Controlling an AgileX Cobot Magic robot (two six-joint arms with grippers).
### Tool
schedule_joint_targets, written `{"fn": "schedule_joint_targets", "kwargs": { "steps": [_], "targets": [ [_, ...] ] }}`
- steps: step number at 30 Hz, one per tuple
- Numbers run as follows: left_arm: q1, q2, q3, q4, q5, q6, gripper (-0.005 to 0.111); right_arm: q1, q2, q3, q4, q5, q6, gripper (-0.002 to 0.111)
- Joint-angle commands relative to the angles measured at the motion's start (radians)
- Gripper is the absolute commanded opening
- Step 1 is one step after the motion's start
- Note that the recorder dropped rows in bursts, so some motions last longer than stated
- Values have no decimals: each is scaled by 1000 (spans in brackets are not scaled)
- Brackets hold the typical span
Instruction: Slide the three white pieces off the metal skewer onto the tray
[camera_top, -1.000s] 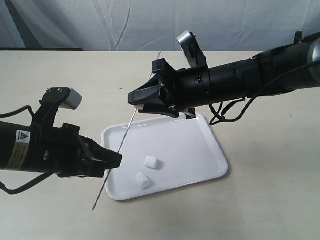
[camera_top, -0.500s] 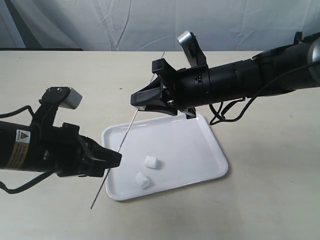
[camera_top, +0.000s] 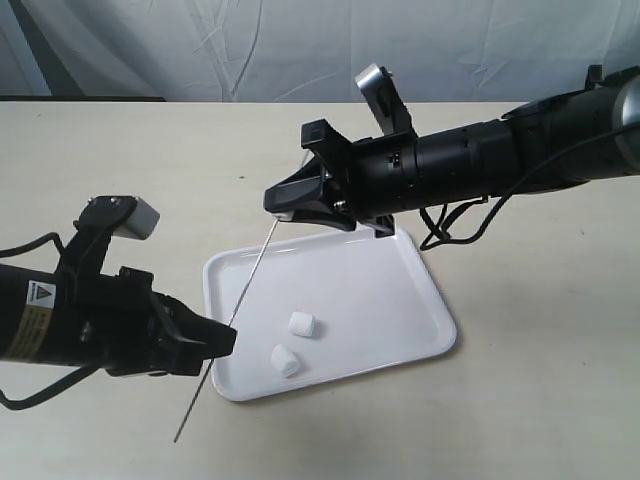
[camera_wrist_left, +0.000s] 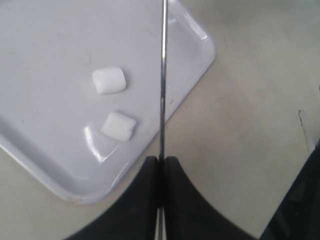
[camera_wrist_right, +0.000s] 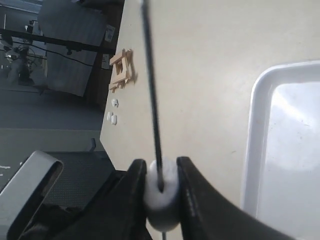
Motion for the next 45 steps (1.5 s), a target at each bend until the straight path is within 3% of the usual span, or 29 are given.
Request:
{"fn": "schedule_joint_targets", "kwargs": {
  "steps": [1, 27, 30, 35, 40, 45],
  "targets": [
    [-1, -1, 45, 16, -13, -11, 0, -5, 2, -4, 44, -65, -7, 19],
    [-1, -3, 71, 16, -90, 12, 0, -237, 0, -15, 69, 5, -32, 19],
    [-1, -3, 71, 16, -55, 12, 0, -237, 0, -15, 34, 12, -32, 19],
    [-1, 1, 68, 16, 1, 12, 0, -160, 2, -7, -218, -71, 41, 19],
    [-1, 18, 45, 16, 46, 12, 0, -67, 2, 60, -241, -216, 45, 19],
    [-1, 86, 7, 16, 46, 6, 0, -23, 2, 101, -263, -253, 45, 19]
  ]
}}
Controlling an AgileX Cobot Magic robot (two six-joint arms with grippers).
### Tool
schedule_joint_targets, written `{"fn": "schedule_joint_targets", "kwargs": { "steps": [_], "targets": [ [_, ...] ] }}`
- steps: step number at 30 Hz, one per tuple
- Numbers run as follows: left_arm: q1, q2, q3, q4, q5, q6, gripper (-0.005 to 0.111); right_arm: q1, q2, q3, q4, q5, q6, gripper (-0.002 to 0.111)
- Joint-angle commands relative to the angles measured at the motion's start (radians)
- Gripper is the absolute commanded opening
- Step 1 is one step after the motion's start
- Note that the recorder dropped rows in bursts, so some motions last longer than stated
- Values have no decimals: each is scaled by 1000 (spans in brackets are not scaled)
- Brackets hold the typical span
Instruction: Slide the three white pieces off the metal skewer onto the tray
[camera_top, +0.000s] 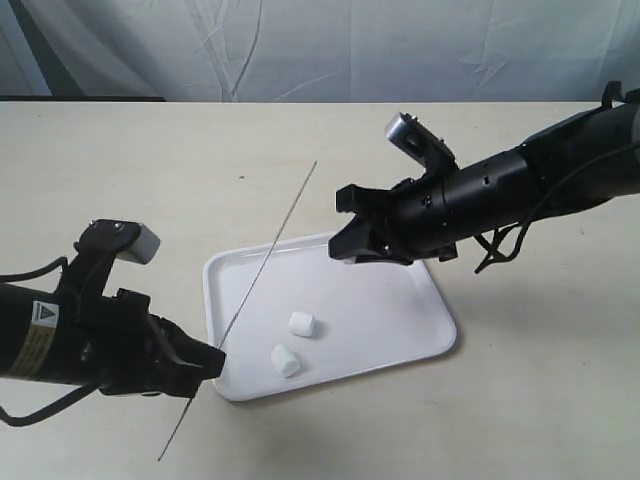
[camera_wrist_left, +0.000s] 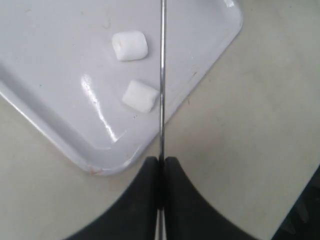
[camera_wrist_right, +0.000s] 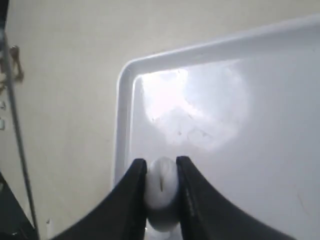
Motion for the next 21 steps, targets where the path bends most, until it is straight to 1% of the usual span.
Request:
{"fn": "schedule_joint_targets", "kwargs": {
  "steps": [1, 3, 4, 5, 7, 9, 17, 21],
  "targets": [
    [-1, 73, -38, -2, 4, -5, 0, 27, 2, 34, -14, -38, 1, 19],
    [-1, 125, -60, -2, -23, -7, 0, 30, 2, 45, -9, -42, 5, 20],
    [-1, 150, -71, -2, -29, -9, 0, 30, 2, 52, -9, -42, 5, 22],
    [-1, 173, -82, -2, -34, -12, 0, 30, 2, 54, -9, -42, 5, 27],
    [-1, 207, -103, -2, -34, -12, 0, 30, 2, 61, -6, -48, 5, 40],
    [-1, 228, -126, -2, -16, -12, 0, 30, 2, 60, -5, -54, 5, 46],
    [-1, 311, -231, -2, -25, -12, 0, 27, -19, 60, -37, -22, 5, 45],
    [-1, 392, -275, -2, -15, -2, 0, 26, -141, 60, -112, -19, 5, 45]
  ]
}}
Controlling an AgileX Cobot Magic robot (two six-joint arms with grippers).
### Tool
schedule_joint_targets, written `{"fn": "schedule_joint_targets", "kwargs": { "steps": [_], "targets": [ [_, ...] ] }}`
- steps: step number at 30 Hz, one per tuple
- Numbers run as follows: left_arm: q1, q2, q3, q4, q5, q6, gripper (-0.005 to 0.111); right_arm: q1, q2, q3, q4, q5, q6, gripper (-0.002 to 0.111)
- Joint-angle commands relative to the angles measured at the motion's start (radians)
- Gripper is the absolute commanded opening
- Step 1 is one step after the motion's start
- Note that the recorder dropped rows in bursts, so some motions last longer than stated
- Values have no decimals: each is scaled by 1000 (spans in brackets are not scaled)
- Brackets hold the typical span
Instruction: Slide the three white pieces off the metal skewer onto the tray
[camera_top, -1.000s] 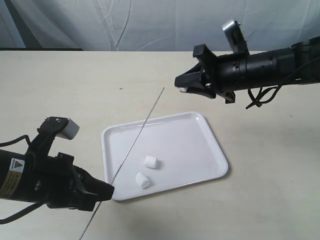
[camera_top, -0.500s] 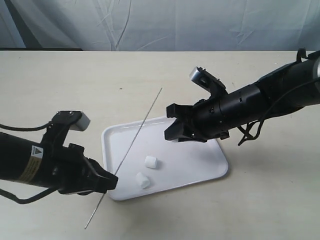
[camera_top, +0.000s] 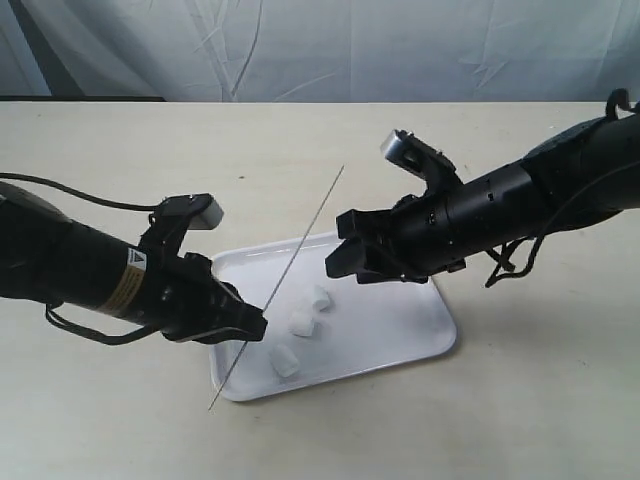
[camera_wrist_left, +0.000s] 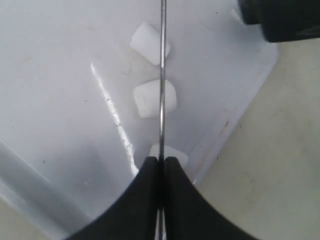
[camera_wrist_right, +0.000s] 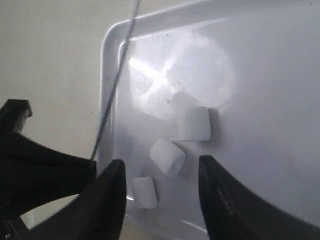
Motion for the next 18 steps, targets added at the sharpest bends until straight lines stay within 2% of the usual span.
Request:
{"fn": "schedule_joint_targets", "kwargs": {
  "steps": [1, 10, 18],
  "targets": [
    [3, 64, -32, -3, 6, 6, 0, -3, -137, 3, -69, 12, 2, 45],
    [20, 130, -32, -3, -47, 12, 2, -43, -374, 3, -154, 71, 52, 45],
    [20, 130, -33, -3, -3, 21, 37, -43, -422, 3, -168, 75, 66, 45]
  ]
}}
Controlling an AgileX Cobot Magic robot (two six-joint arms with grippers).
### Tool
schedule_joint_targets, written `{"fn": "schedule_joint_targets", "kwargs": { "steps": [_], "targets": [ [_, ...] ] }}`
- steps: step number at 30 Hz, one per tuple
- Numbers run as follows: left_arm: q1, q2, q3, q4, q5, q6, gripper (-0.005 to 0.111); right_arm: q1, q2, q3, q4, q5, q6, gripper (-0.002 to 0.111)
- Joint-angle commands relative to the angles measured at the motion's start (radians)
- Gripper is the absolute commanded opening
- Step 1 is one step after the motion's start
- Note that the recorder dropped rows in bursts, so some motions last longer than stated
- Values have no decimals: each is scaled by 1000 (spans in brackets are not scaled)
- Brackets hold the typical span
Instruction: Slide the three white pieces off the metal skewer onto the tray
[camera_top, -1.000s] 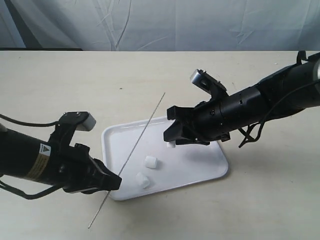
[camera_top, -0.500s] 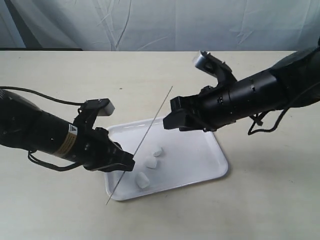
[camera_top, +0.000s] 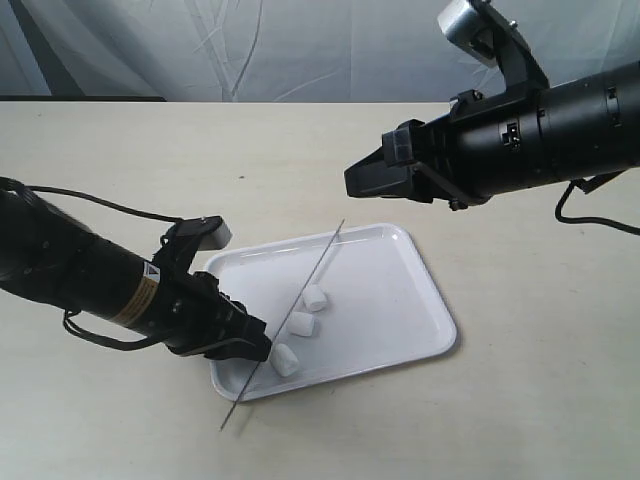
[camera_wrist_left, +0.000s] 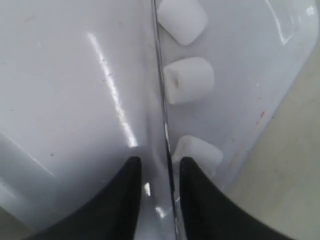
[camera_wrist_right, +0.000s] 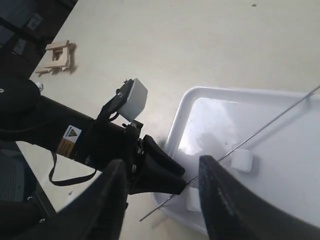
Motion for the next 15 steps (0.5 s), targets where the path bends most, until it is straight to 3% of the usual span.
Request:
{"fn": "schedule_joint_targets", "kwargs": {
  "steps": [1, 6, 9, 15],
  "targets": [
    [4, 2, -7, -2, 21, 39, 40, -6, -22, 3, -16, 4, -1, 45],
    [21, -37, -7, -2, 19, 143, 43, -6, -34, 3, -44, -41, -3, 45],
    [66, -104, -14, -2, 17, 128, 43, -6, -53, -9, -87, -101, -18, 45],
    [259, -339, -14, -2, -66, 130, 43, -6, -157, -135, -405, -115, 61, 45]
  ]
}}
